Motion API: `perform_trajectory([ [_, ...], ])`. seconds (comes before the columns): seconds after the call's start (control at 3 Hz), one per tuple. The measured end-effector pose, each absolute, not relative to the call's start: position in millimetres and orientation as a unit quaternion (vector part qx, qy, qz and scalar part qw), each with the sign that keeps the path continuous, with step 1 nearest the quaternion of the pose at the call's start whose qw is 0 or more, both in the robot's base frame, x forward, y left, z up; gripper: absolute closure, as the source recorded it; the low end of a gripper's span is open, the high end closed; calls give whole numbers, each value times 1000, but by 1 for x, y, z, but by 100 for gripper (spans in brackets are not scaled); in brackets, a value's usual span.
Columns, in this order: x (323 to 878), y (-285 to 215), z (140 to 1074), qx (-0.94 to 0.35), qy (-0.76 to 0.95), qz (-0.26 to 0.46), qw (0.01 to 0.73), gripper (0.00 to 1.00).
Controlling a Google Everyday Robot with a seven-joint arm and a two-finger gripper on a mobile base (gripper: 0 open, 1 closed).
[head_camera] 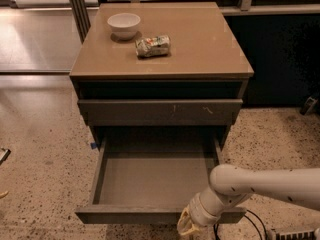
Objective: Close middle drawer
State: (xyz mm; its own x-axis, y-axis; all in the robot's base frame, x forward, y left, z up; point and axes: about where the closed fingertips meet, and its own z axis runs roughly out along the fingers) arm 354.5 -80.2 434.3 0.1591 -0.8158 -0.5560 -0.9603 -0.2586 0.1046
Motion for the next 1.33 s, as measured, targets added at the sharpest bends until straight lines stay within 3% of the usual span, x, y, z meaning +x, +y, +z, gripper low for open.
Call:
perform_trajectory([
  [0.33,355,-86,419,-732,617,257,133,100],
  [0.67,357,-90,417,-722,633,244,138,84],
  [1.33,367,-90,423,-716,644,222,153,38],
])
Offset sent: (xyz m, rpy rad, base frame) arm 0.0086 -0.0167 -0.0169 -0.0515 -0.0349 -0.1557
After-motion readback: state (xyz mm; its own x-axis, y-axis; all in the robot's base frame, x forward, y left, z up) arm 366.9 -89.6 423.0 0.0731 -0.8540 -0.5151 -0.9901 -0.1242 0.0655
